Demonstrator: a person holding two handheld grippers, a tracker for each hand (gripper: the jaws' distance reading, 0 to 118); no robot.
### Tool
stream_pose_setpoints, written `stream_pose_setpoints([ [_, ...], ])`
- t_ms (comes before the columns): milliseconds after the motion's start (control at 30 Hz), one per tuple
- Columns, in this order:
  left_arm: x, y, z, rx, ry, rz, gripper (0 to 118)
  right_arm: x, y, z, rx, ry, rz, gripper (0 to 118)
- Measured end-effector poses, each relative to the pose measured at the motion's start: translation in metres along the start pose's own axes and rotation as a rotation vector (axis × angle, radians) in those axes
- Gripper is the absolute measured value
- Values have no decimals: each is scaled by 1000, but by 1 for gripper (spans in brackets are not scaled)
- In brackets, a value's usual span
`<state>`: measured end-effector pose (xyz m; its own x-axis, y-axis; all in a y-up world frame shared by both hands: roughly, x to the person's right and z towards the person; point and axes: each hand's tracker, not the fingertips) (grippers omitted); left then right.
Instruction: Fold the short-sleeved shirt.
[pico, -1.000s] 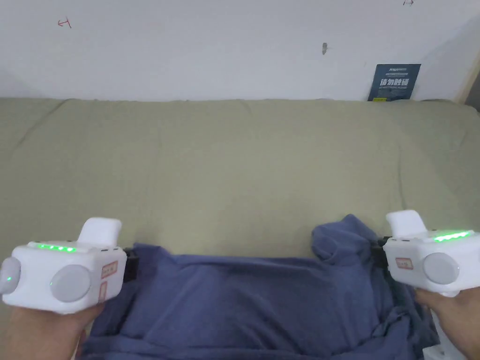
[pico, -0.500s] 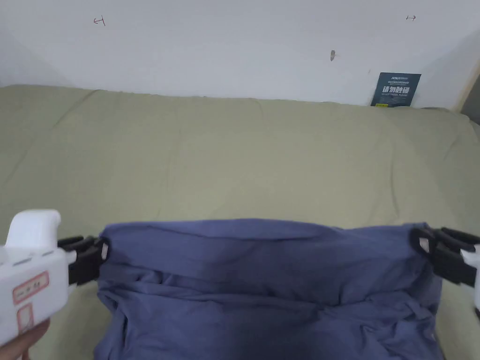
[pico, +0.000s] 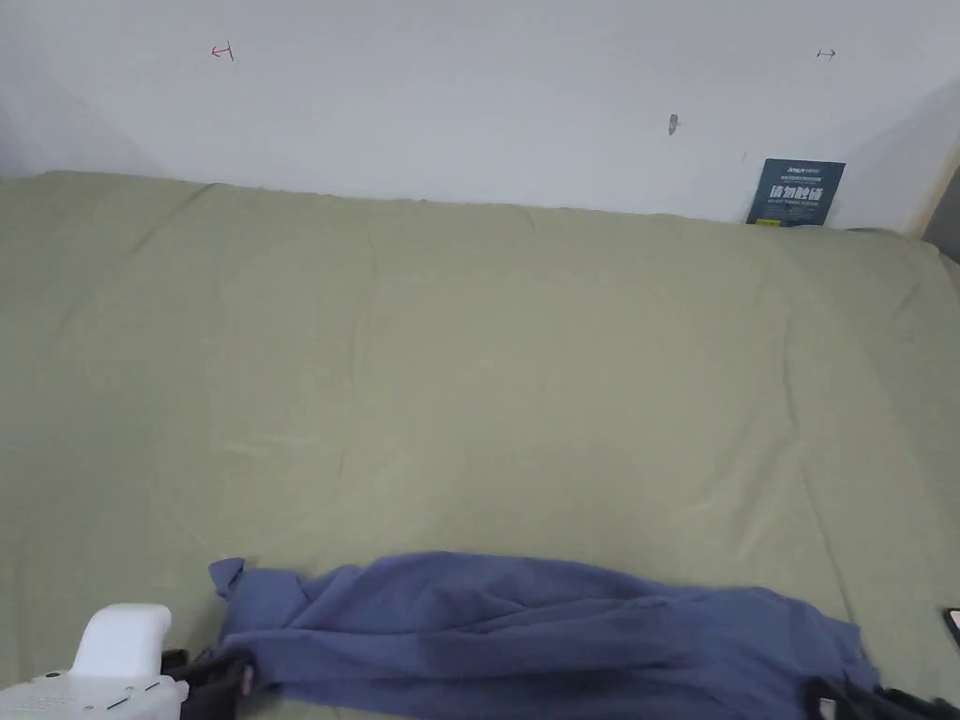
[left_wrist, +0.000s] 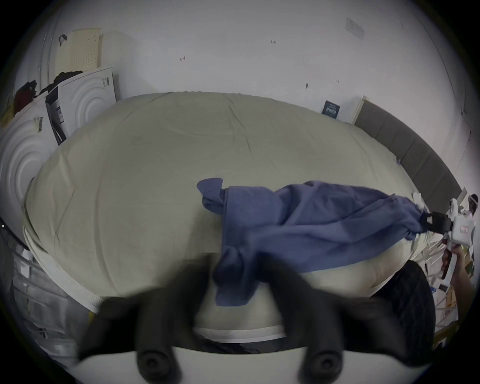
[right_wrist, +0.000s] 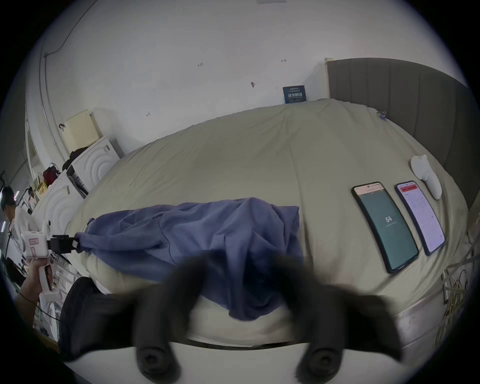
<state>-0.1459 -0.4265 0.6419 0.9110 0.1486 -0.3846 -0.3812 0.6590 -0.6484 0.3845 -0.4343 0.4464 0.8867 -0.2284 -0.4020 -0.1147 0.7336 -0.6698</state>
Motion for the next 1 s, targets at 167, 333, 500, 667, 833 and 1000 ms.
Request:
stream_pose_setpoints([
  [167, 22, 7, 60, 323, -111, 31, 118, -35, 5, 66, 103, 64, 27, 116],
  [333, 34, -6, 69, 183, 62, -91, 105, -72, -3, 95, 99, 121, 93, 80],
  [500, 0, -6, 50, 98, -6, 83, 0, -82, -14, 93, 74, 133, 41, 0],
  [667, -43, 19, 9, 164, -226, 212, 58, -81, -19, 93, 36, 197, -33, 0],
  [833, -96, 33, -58, 56, -584, 550, 118, -80, -15, 107, 44, 161, -25, 0],
  [1000, -90, 20, -136, -155, -760, 551, 118, -81, -6, 117, 44, 142, -29, 0],
])
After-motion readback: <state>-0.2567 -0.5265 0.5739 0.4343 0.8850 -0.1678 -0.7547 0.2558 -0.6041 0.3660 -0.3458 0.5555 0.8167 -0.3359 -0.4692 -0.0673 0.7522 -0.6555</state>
